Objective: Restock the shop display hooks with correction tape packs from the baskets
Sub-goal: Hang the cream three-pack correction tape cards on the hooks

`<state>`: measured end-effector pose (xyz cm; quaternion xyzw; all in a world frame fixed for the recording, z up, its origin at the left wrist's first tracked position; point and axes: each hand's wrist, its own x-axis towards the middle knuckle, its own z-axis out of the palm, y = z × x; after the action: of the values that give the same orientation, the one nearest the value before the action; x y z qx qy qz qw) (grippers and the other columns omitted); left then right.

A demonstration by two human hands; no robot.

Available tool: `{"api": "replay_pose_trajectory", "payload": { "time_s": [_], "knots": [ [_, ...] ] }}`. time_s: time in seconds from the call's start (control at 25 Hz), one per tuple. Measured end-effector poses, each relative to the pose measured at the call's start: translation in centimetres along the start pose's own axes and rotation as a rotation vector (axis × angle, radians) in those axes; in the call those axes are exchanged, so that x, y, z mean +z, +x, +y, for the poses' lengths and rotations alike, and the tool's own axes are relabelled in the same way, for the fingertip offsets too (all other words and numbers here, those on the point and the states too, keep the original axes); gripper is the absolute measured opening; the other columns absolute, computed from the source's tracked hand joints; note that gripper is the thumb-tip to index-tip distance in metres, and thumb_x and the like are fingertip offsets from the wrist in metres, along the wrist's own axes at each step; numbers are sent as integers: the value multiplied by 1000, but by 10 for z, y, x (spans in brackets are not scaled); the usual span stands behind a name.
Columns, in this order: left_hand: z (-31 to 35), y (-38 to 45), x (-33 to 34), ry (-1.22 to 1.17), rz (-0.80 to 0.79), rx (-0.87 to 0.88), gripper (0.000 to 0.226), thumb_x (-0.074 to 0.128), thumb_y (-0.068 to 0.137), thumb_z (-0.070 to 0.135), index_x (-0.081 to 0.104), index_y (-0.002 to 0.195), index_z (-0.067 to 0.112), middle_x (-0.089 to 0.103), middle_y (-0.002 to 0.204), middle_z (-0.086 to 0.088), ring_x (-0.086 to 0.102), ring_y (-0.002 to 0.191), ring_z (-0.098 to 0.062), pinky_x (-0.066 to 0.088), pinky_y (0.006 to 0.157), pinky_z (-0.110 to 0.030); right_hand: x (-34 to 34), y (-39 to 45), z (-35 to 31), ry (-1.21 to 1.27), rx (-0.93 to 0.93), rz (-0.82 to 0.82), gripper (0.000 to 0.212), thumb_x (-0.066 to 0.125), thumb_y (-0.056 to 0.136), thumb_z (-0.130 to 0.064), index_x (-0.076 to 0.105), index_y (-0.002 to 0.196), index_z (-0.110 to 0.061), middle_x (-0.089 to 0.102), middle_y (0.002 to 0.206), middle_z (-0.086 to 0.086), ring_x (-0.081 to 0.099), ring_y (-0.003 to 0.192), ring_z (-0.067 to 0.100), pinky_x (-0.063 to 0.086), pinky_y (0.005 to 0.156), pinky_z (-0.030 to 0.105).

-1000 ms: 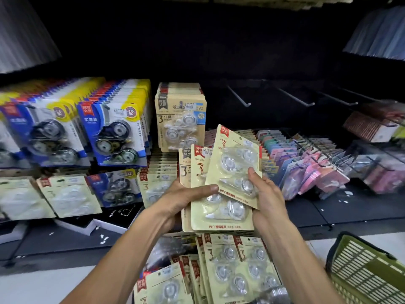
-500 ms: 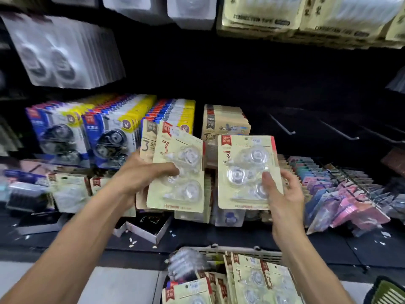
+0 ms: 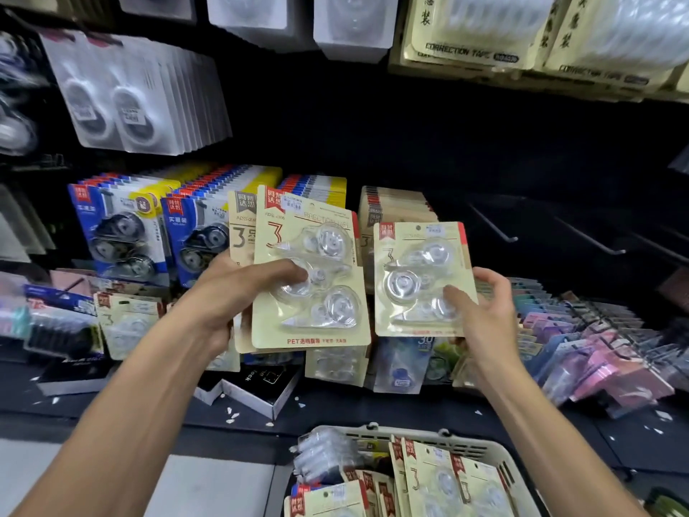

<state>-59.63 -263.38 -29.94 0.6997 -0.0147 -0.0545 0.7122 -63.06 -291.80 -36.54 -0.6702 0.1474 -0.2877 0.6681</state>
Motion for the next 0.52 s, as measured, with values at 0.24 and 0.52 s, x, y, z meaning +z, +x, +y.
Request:
{"api": "replay_pose_trajectory", "payload": {
  "time_s": [0.24,0.52],
  "knots": [
    [3,-3,3,-36,-5,21,26,79,78,6,74,99,20,80,87,2,71,66,-11,48,71,-33,17,-9,-2,-61,-60,63,37,68,86,-11,58,113,-35,75,98,-9,72,84,18,58,69,40],
    [3,-1,3,-82,-6,43,28,78,78,4,72,99,22,79,85,6,72,64,-7,52,64,-29,26,-15,6,-136,-7,106,21,72,89,-32,67,109,-34,64,122,-10,55,121,14,46,100,38]
  ]
}}
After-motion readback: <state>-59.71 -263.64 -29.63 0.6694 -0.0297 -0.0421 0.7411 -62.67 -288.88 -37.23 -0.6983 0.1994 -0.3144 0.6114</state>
